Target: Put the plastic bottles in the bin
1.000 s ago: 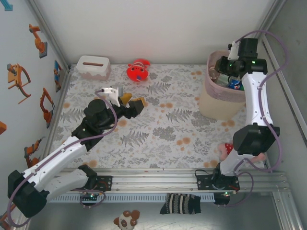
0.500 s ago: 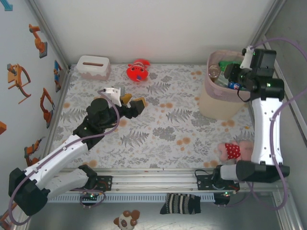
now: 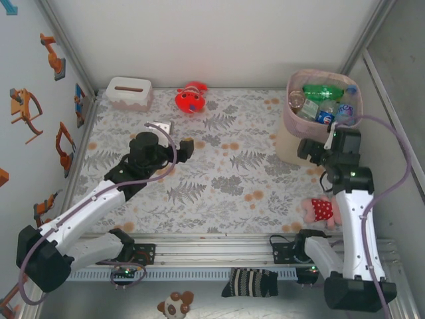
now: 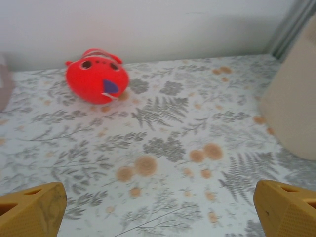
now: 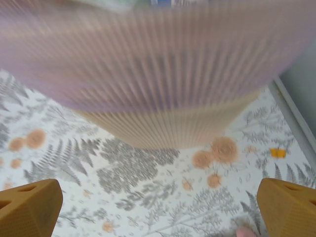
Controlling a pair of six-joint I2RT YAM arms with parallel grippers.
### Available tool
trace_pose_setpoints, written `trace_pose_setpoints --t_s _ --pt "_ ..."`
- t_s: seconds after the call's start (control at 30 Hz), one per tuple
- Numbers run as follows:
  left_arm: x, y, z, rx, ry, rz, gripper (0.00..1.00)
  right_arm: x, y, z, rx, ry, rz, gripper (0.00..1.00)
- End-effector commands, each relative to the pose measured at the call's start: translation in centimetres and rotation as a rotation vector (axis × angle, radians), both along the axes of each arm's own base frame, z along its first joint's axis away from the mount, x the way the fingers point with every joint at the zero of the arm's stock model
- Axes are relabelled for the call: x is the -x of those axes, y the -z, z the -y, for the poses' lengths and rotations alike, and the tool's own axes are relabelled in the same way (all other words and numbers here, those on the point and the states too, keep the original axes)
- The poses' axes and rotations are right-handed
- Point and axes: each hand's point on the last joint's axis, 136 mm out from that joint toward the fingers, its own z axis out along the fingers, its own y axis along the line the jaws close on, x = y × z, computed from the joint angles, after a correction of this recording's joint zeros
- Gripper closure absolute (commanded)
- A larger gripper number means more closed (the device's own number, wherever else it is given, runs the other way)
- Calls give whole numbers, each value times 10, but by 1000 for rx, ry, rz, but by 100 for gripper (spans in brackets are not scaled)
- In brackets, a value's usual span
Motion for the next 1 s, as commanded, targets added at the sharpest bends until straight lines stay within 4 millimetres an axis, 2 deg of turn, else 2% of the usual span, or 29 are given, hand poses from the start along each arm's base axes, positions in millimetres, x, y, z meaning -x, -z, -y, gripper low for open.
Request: trace_pose_setpoints --t_s 0.0,0.27,0.43,0.6,0.77,0.9,0.97 --pt "-11 13 -34 -126 -134 11 3 -13 6 13 81 35 144 1" --pt "-18 52 -94 -303 -359 -20 3 -36 81 22 146 51 261 1" --pt "-18 77 -115 -387 -402 -2 3 -50 114 27 179 68 296 1" --pt "-19 96 -140 -390 -478 11 3 -64 123 29 195 68 343 1" --pt "-31 92 -143 -337 -430 90 3 -87 118 25 197 38 404 1" --pt "-42 101 -153 -284 -407 110 3 -101 127 16 158 -4 419 2" --pt "-46 109 -162 -235 -412 116 3 -103 135 18 158 9 406 3"
